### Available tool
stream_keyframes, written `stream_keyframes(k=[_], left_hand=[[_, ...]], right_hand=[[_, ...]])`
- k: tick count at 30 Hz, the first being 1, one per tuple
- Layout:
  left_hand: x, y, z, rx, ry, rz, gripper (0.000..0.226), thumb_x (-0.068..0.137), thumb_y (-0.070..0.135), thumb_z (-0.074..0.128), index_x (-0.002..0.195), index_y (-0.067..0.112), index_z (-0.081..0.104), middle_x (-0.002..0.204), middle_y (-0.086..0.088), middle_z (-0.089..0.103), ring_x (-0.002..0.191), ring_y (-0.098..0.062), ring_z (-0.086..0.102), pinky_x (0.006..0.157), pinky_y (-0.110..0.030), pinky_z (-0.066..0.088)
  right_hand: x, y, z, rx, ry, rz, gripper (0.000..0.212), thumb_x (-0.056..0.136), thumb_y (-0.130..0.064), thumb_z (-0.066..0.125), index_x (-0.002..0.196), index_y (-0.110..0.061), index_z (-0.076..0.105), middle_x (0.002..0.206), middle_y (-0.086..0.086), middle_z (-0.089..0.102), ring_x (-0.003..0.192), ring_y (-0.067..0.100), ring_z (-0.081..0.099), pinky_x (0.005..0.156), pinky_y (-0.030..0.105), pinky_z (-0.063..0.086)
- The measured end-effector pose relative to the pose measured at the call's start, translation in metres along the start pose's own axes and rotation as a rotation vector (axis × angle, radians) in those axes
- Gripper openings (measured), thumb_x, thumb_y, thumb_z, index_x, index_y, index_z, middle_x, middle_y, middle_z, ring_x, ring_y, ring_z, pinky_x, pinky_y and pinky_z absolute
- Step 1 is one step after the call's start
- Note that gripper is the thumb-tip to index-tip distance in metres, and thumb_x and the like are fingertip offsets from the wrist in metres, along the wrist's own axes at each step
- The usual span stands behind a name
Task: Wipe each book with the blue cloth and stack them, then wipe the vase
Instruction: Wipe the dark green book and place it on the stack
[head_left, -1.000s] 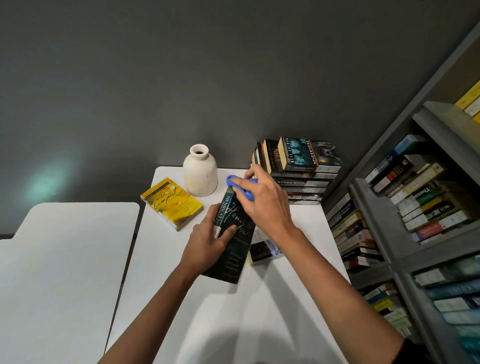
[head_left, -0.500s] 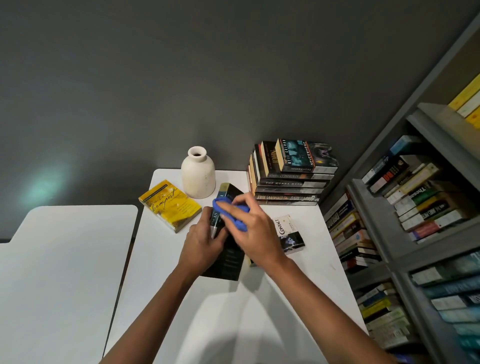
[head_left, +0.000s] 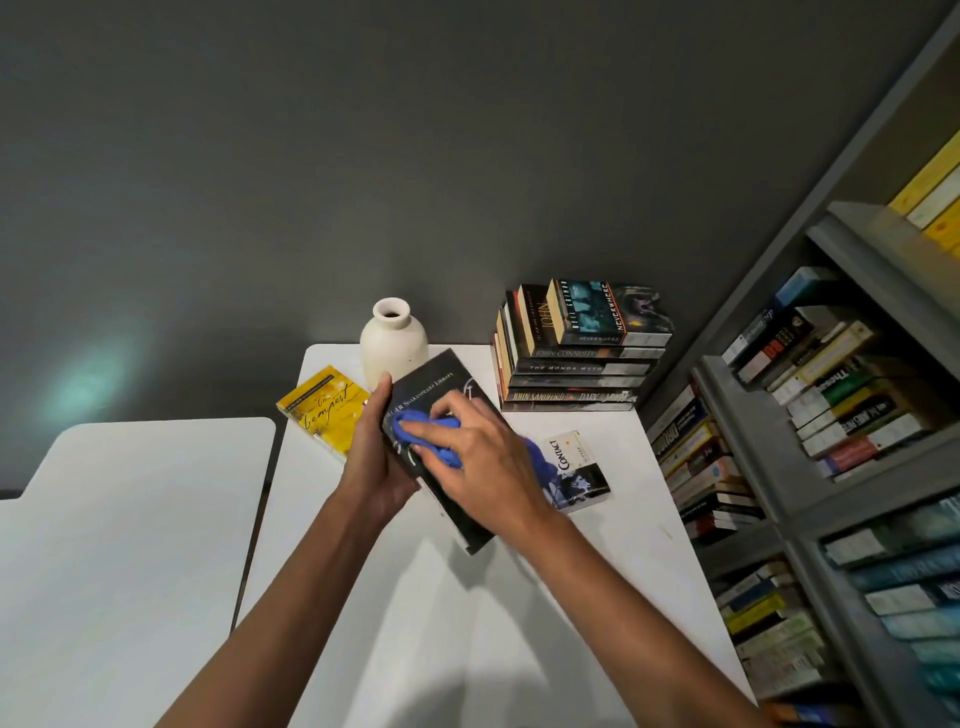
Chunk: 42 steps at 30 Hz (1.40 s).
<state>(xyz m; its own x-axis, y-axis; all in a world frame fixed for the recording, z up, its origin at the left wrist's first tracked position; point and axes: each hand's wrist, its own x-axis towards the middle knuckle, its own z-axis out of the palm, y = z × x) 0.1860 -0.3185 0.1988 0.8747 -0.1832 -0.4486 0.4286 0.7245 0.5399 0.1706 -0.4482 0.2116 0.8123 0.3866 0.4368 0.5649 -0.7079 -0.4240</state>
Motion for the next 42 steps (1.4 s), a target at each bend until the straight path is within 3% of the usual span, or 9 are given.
stream_keyframes(k=[11,16,20,23,30,35,38,40,42], left_hand=[[0.005,-0.018,-0.017,-0.146,0.284,0.310,0.048,0.096,0.043,0.052,0.135,0.014,0.052,0.127,-0.009,0.066,0.112,-0.025,0.066,0.086,-0.046,0.057],[0.001,-0.023,-0.013,-0.129,0.258,0.381,0.044,0.099,0.036,0.049,0.138,0.015,0.051,0.126,-0.006,0.066,0.111,-0.023,0.066,0.079,-0.044,0.060],[-0.008,-0.017,-0.010,-0.103,0.219,0.410,0.037,0.100,0.029,0.049,0.134,0.018,0.054,0.118,0.000,0.070,0.101,-0.015,0.071,0.078,-0.044,0.060],[-0.014,-0.025,-0.008,-0.073,0.193,0.376,0.024,0.100,0.023,0.048,0.121,0.019,0.058,0.121,-0.005,0.068,0.107,-0.021,0.068,0.076,-0.043,0.061],[-0.017,-0.041,0.003,0.007,0.086,0.366,0.021,0.100,0.018,0.046,0.117,0.015,0.059,0.120,-0.010,0.068,0.105,-0.024,0.068,0.076,-0.043,0.060],[-0.016,-0.035,-0.002,-0.026,0.092,0.378,0.017,0.099,0.019,0.047,0.109,0.019,0.061,0.121,-0.006,0.068,0.105,-0.019,0.068,0.081,-0.045,0.059],[-0.013,-0.034,-0.001,-0.045,0.084,0.380,0.021,0.101,0.020,0.045,0.114,0.021,0.061,0.121,-0.003,0.069,0.110,-0.019,0.066,0.082,-0.045,0.059],[-0.008,-0.032,0.003,-0.068,0.087,0.375,0.025,0.101,0.021,0.045,0.123,0.020,0.058,0.122,-0.002,0.068,0.112,-0.018,0.066,0.082,-0.044,0.059],[-0.001,-0.030,0.010,-0.085,0.081,0.358,0.037,0.100,0.022,0.046,0.136,0.016,0.051,0.126,-0.002,0.067,0.112,-0.018,0.066,0.083,-0.045,0.059]], right_hand=[[-0.058,0.022,0.007,-0.163,0.030,-0.081,0.029,0.068,-0.018,0.074,0.094,-0.032,0.074,0.095,-0.006,0.058,0.076,0.016,0.051,0.060,0.028,0.047],[-0.046,0.020,0.003,-0.119,0.128,-0.033,0.024,0.074,-0.018,0.071,0.096,-0.028,0.074,0.097,-0.002,0.058,0.078,0.018,0.053,0.065,0.029,0.047],[-0.043,0.038,-0.011,0.053,0.285,0.243,0.021,0.086,-0.029,0.057,0.101,-0.018,0.068,0.098,-0.002,0.053,0.083,0.017,0.058,0.066,0.034,0.051],[-0.028,0.042,-0.016,-0.032,0.306,0.353,0.017,0.084,-0.026,0.062,0.099,-0.019,0.068,0.097,-0.003,0.053,0.083,0.018,0.056,0.058,0.037,0.053],[-0.008,0.016,-0.004,-0.141,0.198,0.208,0.022,0.084,-0.029,0.061,0.105,-0.022,0.066,0.098,-0.003,0.056,0.083,0.017,0.053,0.065,0.027,0.046],[-0.017,0.058,-0.024,-0.011,0.283,0.586,0.015,0.091,-0.030,0.062,0.104,-0.022,0.064,0.105,-0.004,0.052,0.089,0.016,0.057,0.067,0.034,0.053],[-0.027,0.080,-0.041,0.271,0.399,0.859,0.027,0.088,-0.045,0.063,0.079,-0.019,0.063,0.092,-0.004,0.058,0.083,0.015,0.060,0.065,0.023,0.042],[-0.035,0.093,-0.054,0.407,0.282,1.002,0.047,0.079,-0.064,0.060,0.070,-0.019,0.064,0.078,-0.006,0.064,0.077,0.012,0.061,0.066,0.022,0.040],[-0.041,0.099,-0.062,0.617,0.030,1.011,0.061,0.071,-0.074,0.056,0.091,-0.020,0.073,0.095,-0.012,0.071,0.092,0.003,0.062,0.080,0.018,0.042]])
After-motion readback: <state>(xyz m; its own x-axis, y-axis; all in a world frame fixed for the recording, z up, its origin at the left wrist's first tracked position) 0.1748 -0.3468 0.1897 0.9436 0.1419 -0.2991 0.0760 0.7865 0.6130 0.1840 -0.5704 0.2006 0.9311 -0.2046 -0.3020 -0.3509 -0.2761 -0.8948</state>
